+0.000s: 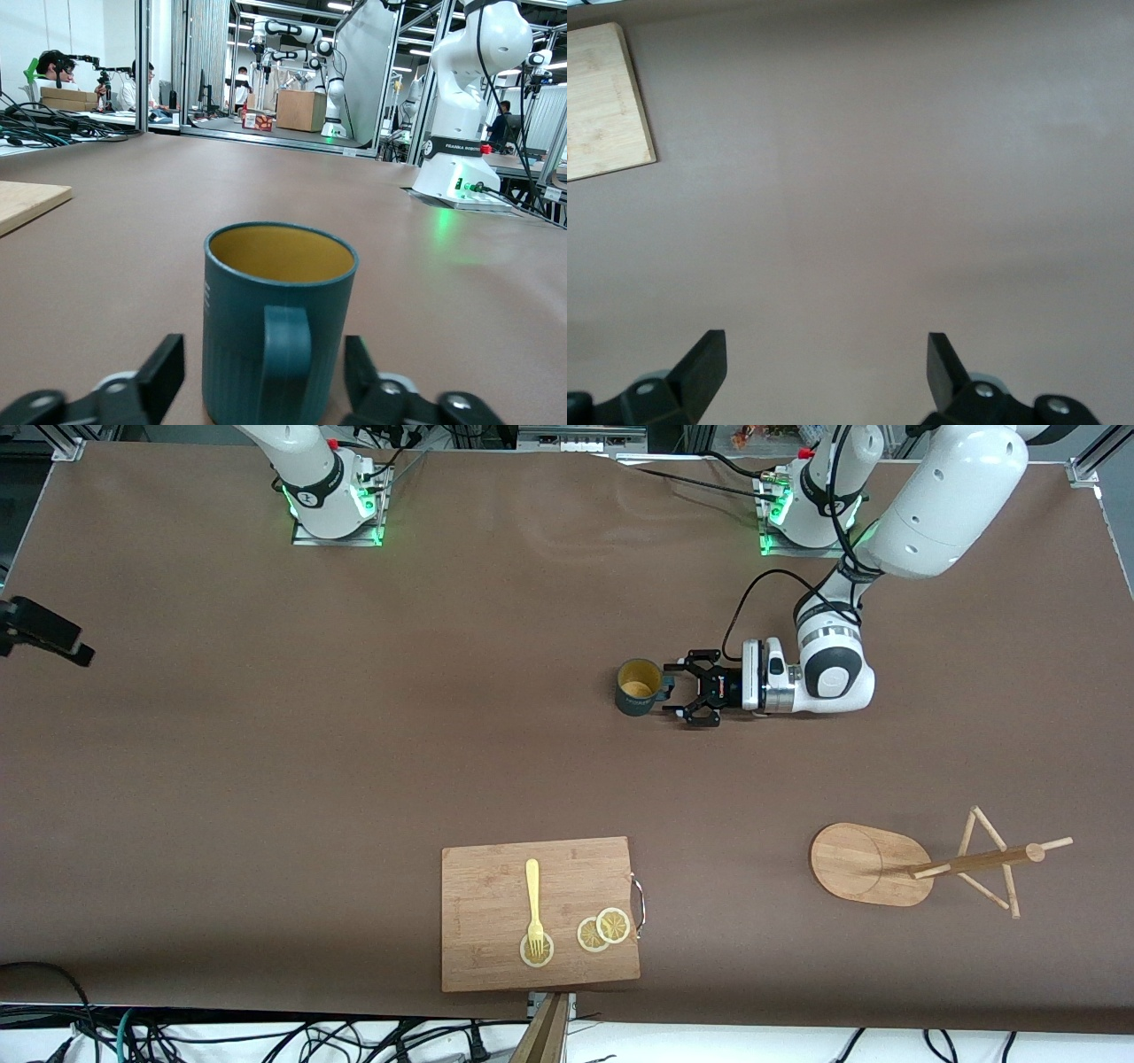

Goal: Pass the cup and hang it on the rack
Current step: 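Grasp the mug handle with the left gripper while the right gripper withdraws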

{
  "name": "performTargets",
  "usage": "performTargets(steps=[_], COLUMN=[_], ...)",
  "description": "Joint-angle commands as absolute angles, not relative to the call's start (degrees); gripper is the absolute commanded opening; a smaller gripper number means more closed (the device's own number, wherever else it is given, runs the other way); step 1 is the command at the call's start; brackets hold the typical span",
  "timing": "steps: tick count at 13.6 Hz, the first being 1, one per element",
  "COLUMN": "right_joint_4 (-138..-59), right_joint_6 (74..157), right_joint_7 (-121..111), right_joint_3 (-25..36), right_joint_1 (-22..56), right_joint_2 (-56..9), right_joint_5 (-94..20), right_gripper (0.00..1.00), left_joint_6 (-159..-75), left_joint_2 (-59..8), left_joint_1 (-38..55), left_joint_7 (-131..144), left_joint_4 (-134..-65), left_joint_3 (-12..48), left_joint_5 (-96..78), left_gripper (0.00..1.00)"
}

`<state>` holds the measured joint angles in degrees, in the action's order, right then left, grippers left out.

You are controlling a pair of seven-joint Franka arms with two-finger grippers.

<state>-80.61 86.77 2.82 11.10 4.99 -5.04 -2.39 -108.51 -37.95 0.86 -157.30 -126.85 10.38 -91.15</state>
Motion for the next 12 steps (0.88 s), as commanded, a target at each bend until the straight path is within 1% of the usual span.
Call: performTargets(steps=[1,3,4,6,8,9,12], right_joint_4=[-85.9,-86.6,-86.7,-86.7,-85.8,-85.4,-85.3], right_joint_6=[87.3,86.5,86.4,86.3,85.8,85.7,85.8], right_joint_7=[2.5,2.8,2.6,2.4,2.3,2.2,2.2], right_joint_3=[6.2,1.3,0.4,0.4,0.6,0.6,0.6], right_joint_1=[0.2,-1.9,-2.2,-2.2,-2.0,-2.0,-1.9], right_joint_2=[-1.9,-1.5,-1.5,-1.7,-2.3,-2.7,-3.2], right_joint_5=[-1.4,2.9,3.3,3.3,3.3,3.3,3.2], right_gripper=[1.0,1.0,1.0,1.0,1.0,1.0,1.0], left_joint_6=[-106.2,-106.1,-105.9,-105.1,-102.5,-100.3,-99.5], left_joint_2=[-40.3,-41.2,-41.7,-42.7,-41.8,-40.2,-33.4], left_joint_1=[0.3,0.1,-0.2,-0.4,-1.1,-1.4,-3.1], left_joint_7=[-166.6,-166.9,-166.8,-166.2,-160.9,-157.2,-144.1], left_joint_4=[-125.9,-125.8,-125.2,-124.1,-124.0,-123.3,-123.4], left_joint_3=[10.2,10.2,10.2,10.2,10.3,10.2,9.8], left_joint_5=[-92.9,-92.9,-93.0,-93.0,-93.0,-92.7,-89.2], left_gripper=[0.35,0.17,0.1,0.03,0.02,0.02,0.02])
